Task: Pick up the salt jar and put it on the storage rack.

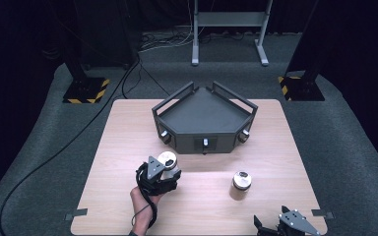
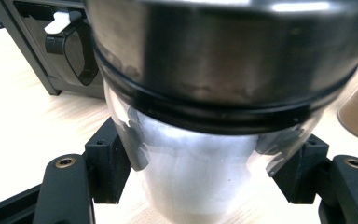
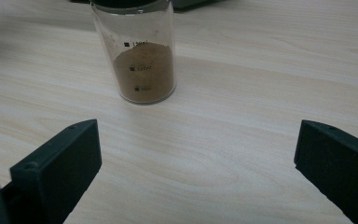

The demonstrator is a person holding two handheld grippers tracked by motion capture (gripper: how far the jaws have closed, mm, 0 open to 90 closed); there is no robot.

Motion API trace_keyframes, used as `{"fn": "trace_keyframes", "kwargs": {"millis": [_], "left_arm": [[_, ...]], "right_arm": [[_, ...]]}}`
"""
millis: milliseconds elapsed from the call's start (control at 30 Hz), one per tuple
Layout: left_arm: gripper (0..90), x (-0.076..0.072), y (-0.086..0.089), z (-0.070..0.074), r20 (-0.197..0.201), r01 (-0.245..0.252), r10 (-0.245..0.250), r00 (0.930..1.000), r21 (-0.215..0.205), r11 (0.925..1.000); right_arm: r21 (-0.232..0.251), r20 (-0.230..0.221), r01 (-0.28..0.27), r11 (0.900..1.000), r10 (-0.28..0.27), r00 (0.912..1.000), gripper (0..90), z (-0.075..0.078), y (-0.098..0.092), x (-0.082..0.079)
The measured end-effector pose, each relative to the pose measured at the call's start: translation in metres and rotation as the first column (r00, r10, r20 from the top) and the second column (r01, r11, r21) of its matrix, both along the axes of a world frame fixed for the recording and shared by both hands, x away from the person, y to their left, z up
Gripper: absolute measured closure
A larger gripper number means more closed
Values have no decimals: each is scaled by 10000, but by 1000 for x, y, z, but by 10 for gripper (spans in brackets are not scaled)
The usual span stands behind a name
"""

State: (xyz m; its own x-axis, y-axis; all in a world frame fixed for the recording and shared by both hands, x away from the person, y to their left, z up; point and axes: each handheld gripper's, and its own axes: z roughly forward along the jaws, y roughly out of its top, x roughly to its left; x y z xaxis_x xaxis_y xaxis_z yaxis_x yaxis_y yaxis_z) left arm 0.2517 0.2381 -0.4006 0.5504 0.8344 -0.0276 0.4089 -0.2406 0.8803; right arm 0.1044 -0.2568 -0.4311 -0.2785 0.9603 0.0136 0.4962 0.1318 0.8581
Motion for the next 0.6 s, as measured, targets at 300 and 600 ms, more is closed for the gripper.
{"fn": "trace_keyframes", "kwargs": {"millis": [300,600], "left_arm": [[315,3,2,8,125,6,-7,9999,44,10000],[315,7,3,14,147,-9,9,9999,58,10000]], "right_arm": [[-29,-32,17,10000,-17,10000,0,0,0,0],[-29,-35,-15,10000,15,10000,0,1,0,0]]}}
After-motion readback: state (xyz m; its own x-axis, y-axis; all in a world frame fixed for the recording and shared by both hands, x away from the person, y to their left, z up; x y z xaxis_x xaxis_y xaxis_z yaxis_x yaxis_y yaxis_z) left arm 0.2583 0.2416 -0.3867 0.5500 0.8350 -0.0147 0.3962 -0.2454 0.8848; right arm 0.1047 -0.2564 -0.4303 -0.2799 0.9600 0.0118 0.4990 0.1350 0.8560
